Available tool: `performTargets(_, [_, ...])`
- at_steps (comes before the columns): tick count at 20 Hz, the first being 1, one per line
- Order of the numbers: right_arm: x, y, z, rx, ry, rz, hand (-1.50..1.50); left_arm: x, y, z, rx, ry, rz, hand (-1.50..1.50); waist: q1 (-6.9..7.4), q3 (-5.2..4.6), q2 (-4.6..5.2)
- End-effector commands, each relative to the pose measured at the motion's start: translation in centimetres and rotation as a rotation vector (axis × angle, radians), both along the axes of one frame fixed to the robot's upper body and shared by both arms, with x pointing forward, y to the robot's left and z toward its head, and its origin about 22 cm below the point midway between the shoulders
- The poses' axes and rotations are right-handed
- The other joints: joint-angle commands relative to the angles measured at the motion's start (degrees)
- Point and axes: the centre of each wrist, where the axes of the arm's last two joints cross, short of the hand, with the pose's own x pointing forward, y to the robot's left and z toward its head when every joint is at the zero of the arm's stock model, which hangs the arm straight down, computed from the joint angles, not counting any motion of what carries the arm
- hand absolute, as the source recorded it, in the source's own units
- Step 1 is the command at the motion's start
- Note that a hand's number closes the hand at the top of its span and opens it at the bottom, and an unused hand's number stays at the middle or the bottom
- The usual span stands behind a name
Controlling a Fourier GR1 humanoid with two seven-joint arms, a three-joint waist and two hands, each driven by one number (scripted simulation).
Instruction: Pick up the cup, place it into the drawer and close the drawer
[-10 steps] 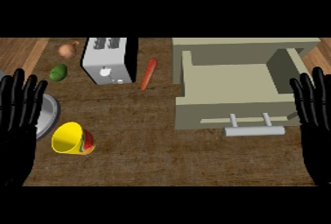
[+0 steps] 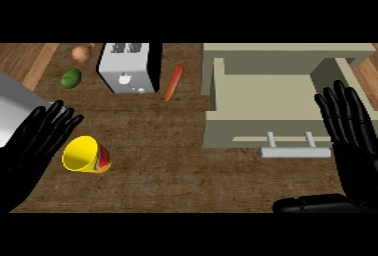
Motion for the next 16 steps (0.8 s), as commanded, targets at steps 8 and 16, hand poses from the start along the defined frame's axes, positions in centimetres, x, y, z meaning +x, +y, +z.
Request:
performTargets(8, [3.1, -0.6, 0.1, -0.031, 0.056, 0.071, -1.5, 5.2, 10.6, -4.0, -0.022, 0.181, -0.106, -1.5, -0.44, 0.16, -0.15])
performTargets(16, [4.4, -0.5, 0.9, -0.005, 0.047, 0.058, -1.5, 6.7, 11.3, -9.2, 0.049, 0.263, -0.079, -1.5, -0.36, 0.15, -0.21])
